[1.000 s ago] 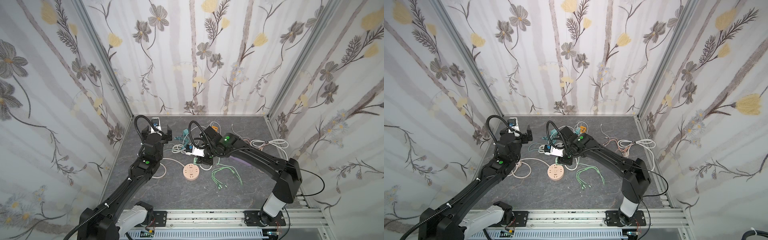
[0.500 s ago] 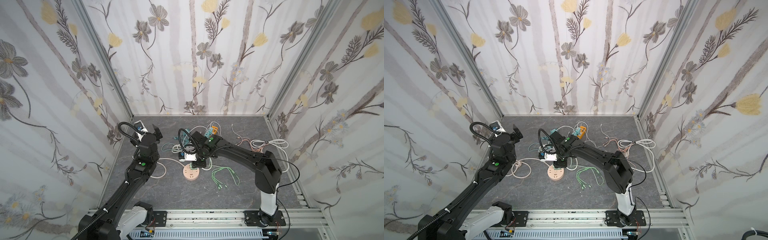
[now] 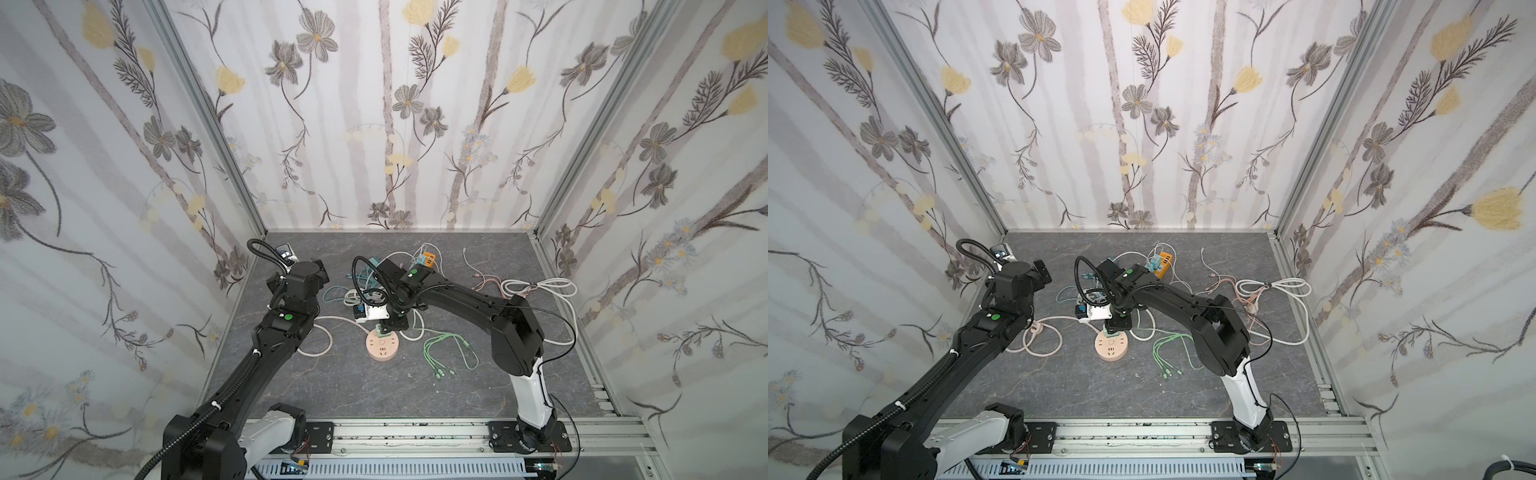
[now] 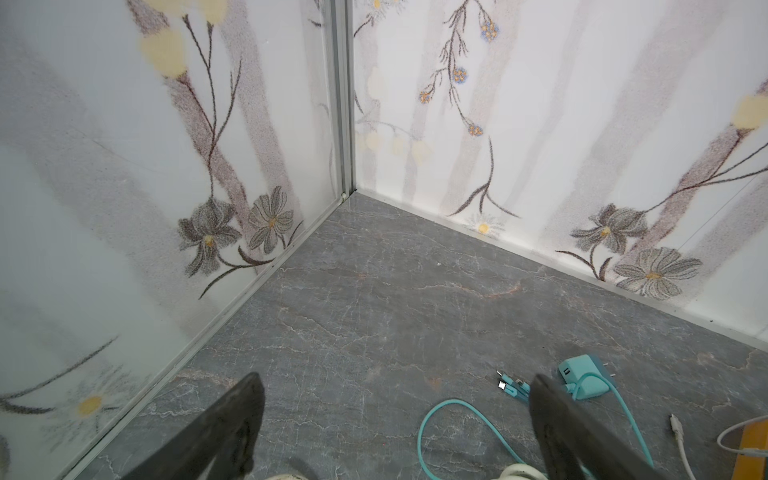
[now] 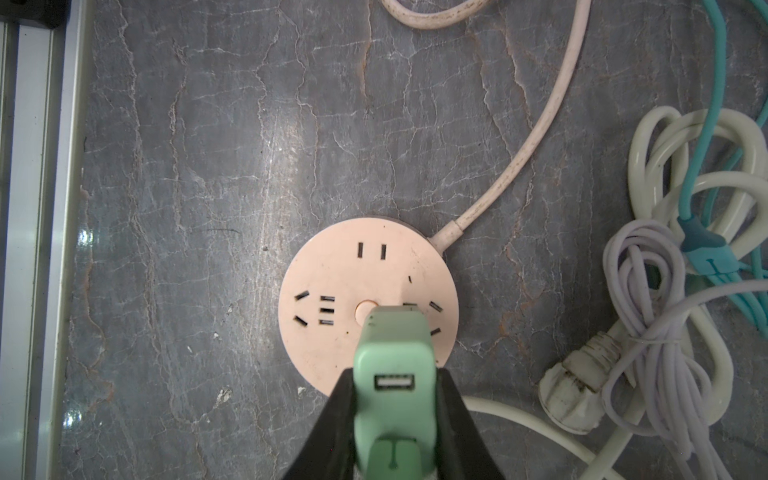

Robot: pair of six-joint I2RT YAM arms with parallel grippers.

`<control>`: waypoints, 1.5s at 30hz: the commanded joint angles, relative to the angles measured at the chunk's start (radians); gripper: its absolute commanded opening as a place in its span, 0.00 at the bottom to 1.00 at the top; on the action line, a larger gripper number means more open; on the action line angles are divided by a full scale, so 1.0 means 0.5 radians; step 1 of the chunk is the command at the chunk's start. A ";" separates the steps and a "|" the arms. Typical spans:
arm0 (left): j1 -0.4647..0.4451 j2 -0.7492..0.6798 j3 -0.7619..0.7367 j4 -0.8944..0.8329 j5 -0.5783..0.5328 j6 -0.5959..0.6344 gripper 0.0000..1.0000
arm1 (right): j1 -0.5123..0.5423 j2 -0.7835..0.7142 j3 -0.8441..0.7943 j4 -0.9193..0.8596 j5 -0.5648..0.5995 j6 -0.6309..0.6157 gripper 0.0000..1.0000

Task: Insert the plug
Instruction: 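Carry the green charger over the pink round socket with the right gripper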

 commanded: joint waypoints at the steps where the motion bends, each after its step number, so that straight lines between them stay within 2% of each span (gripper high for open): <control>1: 0.009 -0.003 0.000 0.005 0.001 -0.044 1.00 | -0.010 0.028 0.017 0.005 -0.105 -0.054 0.00; 17: 0.018 0.038 0.068 -0.071 0.174 0.011 1.00 | -0.025 0.052 0.029 0.161 -0.177 0.010 0.00; 33: 0.022 0.090 0.127 -0.161 0.218 0.009 1.00 | -0.029 0.108 0.020 0.067 -0.197 -0.037 0.00; 45: 0.022 0.109 0.136 -0.180 0.228 0.008 1.00 | -0.022 0.120 -0.239 0.088 -0.105 -0.017 0.00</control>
